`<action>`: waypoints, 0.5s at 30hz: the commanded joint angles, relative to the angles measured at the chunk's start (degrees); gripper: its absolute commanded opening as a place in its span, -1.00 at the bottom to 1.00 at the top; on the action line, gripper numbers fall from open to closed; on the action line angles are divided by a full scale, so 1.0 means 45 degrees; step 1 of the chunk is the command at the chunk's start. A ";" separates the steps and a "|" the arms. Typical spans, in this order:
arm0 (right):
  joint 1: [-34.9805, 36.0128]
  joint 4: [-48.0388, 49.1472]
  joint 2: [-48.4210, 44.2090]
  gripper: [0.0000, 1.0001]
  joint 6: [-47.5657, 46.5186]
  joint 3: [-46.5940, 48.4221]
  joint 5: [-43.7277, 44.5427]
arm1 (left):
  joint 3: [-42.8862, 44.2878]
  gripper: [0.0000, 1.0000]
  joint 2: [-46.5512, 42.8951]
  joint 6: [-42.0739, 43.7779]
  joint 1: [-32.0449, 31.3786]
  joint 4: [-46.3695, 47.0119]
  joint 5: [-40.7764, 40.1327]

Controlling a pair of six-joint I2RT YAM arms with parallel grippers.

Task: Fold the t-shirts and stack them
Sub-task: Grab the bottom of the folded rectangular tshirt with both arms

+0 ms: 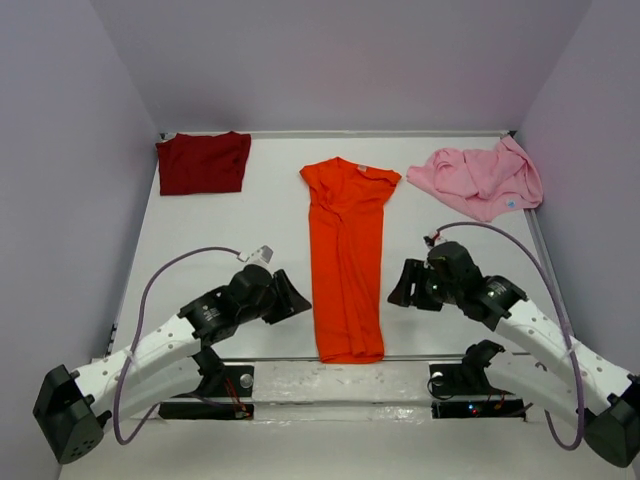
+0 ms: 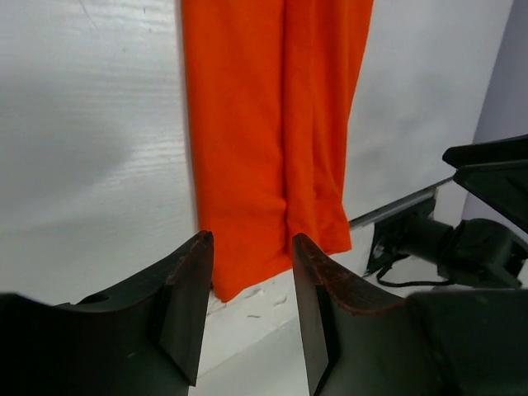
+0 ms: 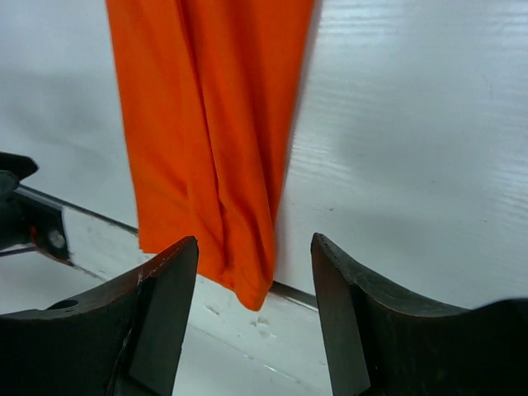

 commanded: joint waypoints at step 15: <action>0.6529 0.0863 0.4245 0.24 0.3721 -0.0331 0.3875 | 0.0096 0.04 0.4270 -0.3539 -0.6398 -0.0270 -0.2830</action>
